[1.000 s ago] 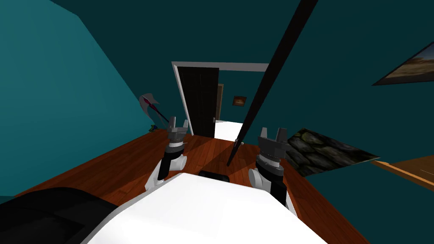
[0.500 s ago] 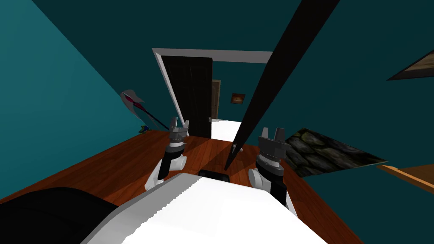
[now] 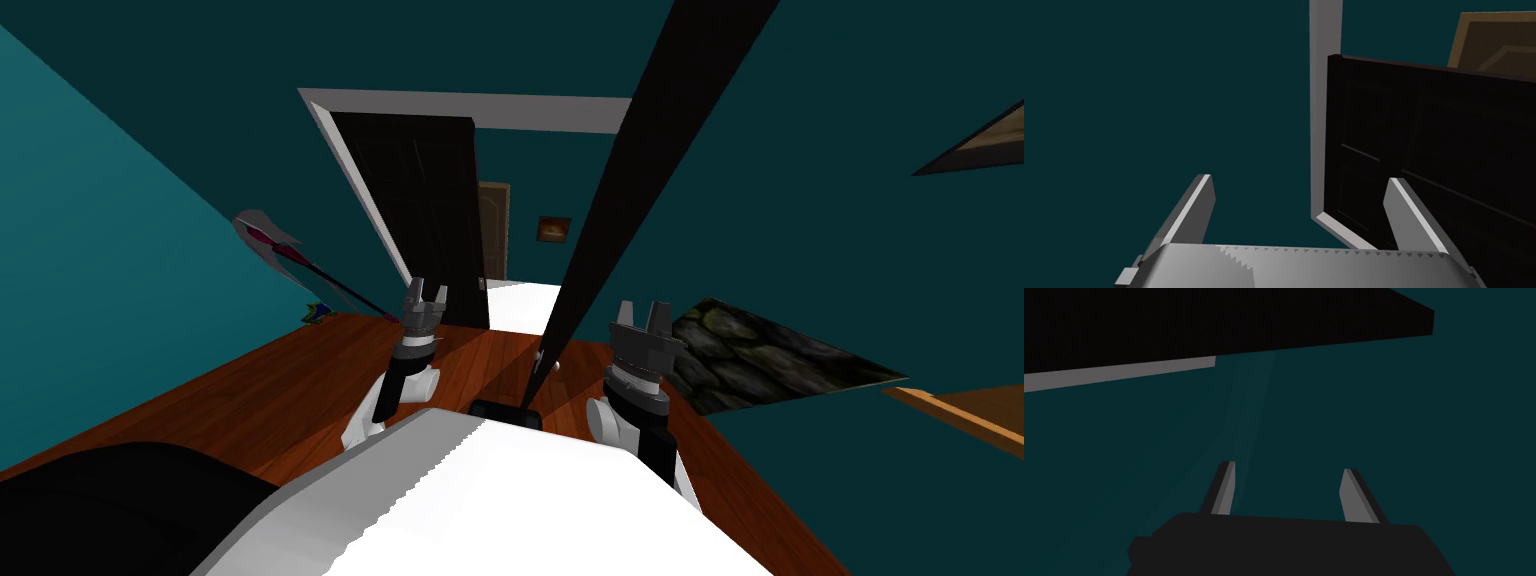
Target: Pull the door open
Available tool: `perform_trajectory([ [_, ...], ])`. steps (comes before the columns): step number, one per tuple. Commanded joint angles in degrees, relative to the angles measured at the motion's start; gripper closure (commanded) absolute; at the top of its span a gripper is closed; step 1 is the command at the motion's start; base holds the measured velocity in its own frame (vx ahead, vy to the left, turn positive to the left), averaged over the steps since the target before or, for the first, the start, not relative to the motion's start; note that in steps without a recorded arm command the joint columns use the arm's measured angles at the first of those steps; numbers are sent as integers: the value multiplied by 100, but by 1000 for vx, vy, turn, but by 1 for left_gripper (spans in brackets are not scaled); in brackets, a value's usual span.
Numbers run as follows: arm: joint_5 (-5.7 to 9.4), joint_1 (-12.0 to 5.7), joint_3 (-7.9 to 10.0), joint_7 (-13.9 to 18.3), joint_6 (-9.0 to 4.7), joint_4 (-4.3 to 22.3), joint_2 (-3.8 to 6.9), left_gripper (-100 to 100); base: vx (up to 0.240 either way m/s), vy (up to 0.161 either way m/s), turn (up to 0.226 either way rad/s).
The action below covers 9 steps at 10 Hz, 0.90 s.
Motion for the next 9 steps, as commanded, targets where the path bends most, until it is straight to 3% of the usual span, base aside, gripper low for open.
perform_trajectory([
  [1, -14, 0, -2, -5, 16, 10, 8, -100, -10, -36, -48],
  [9, -14, 0, -2, -5, 16, 10, 8, -100, 3, 10, 1],
])
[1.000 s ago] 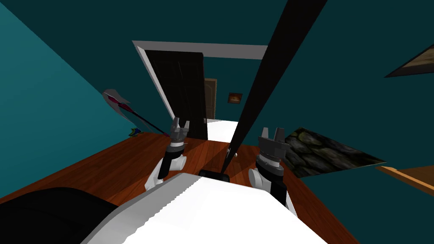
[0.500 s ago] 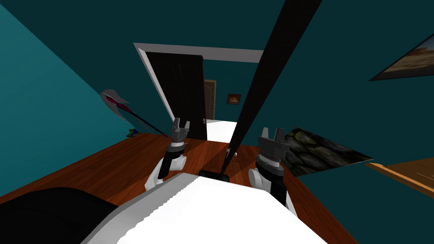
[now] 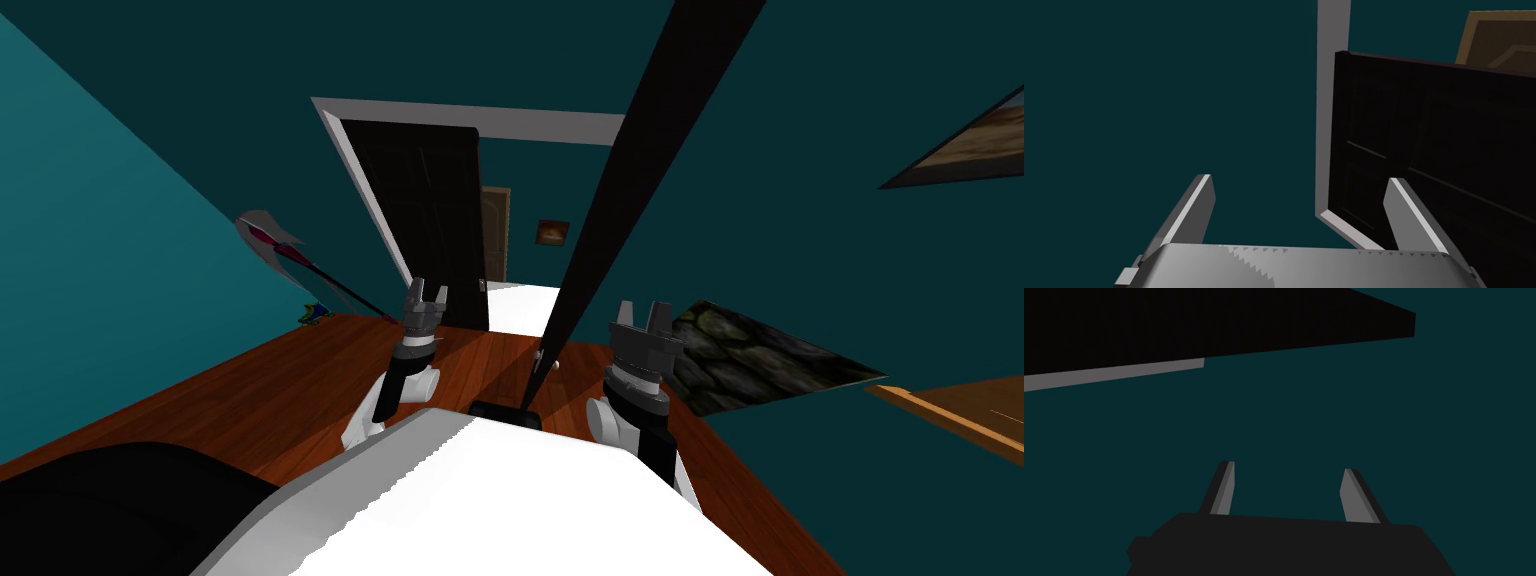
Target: Pull the door open
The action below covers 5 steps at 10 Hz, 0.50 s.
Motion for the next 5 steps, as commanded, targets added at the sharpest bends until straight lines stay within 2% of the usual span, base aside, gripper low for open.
perform_trajectory([
  [1, 2, -39, -9, -26, -18, 180, 49, -100, -47, 85, -26],
  [5, 8, -141, -33, -94, -65, 648, 146, -100, -25, 146, -18],
])
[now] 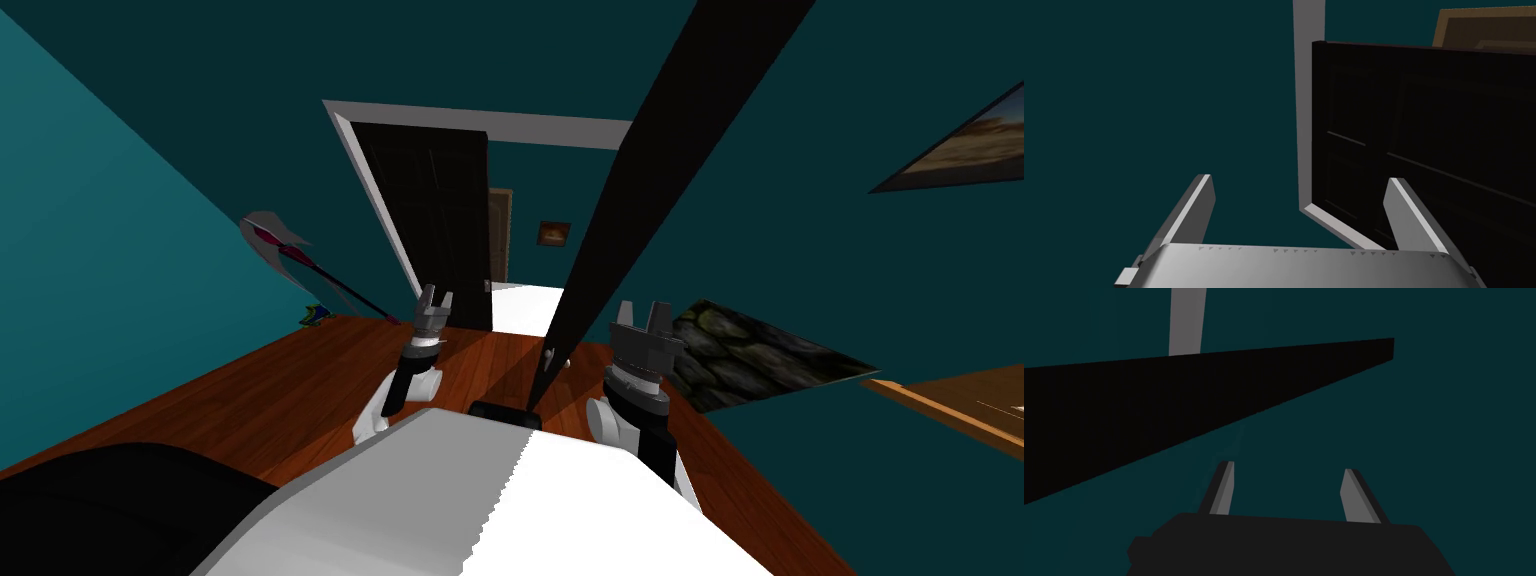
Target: Pull the door open
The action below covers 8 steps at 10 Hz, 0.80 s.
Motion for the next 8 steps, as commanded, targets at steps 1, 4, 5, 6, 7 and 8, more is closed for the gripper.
perform_trajectory([
  [1, 3, -42, -12, -30, -3, 189, 38, -100, 15, 154, -12],
  [4, 9, -109, -29, -76, -34, 497, 82, -100, 28, 122, -7],
  [5, 12, -144, -38, -101, -51, 661, 102, -100, 48, 98, -6],
  [6, 14, -163, -43, -114, -60, 751, 111, -100, 45, 100, -5],
  [7, 16, -182, -48, -128, -69, 840, 120, -100, 39, 91, -6],
  [8, 18, -201, -53, -141, -78, 930, 129, -100, 36, 84, -3],
])
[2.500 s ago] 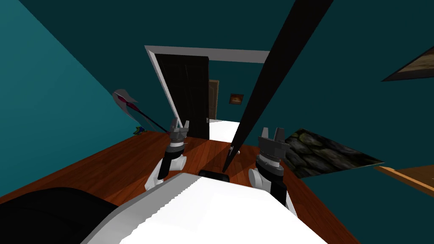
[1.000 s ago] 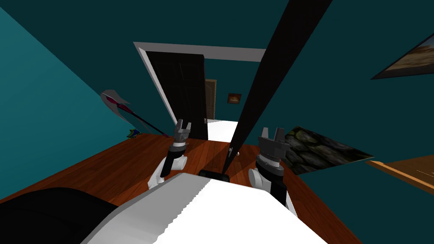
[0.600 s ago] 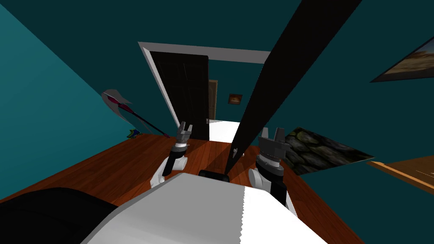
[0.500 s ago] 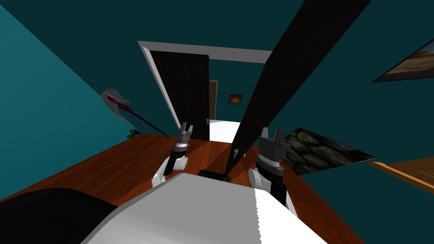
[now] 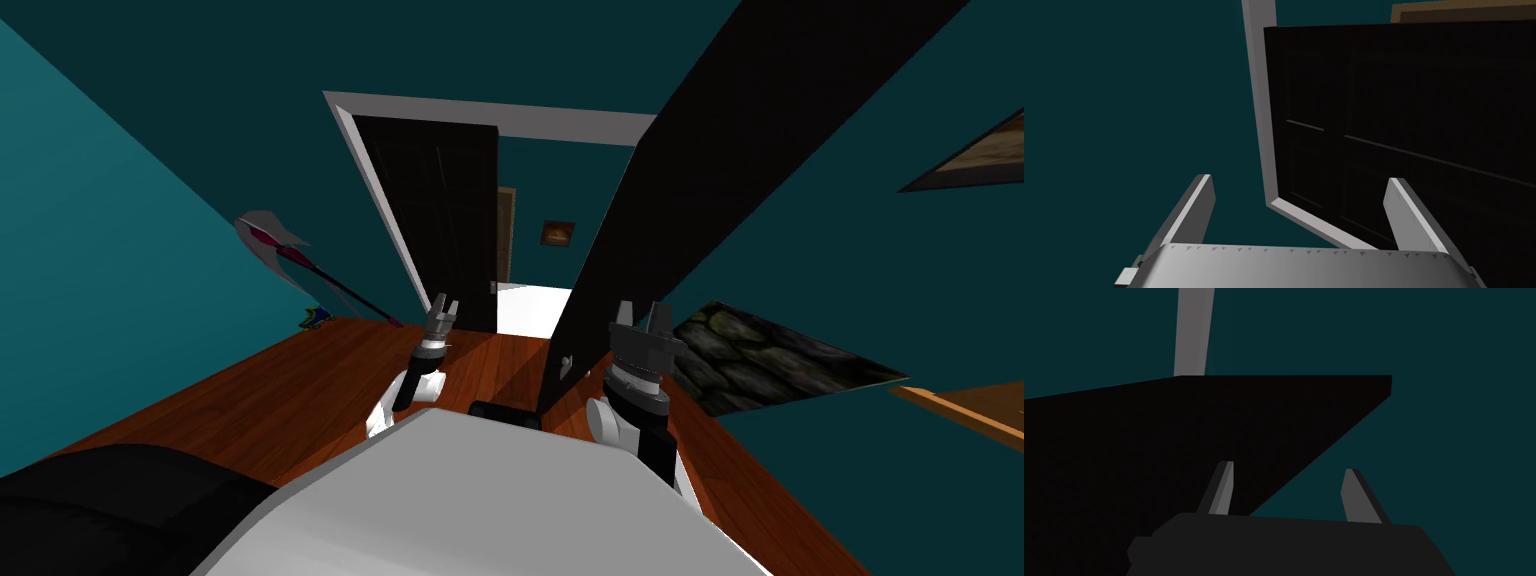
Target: Pull the door open
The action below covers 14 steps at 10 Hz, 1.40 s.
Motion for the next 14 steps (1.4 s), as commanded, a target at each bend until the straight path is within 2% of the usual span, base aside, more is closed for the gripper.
perform_trajectory([
  [1, 16, -46, 15, -9, -12, 160, 35, -100, 31, 77, -6],
  [2, 18, -65, 10, -23, -21, 249, 44, -100, 31, 71, -4],
  [3, 23, -107, -2, -53, -41, 446, 56, -100, 63, 99, -4],
  [6, 30, -170, -19, -98, -72, 743, 73, -100, 78, 89, -6],
  [7, 36, -213, -31, -130, -93, 947, 80, -100, 108, 79, -8],
  [14, 58, -369, -76, -246, -169, 1687, 85, -100, 71, 58, -6],
])
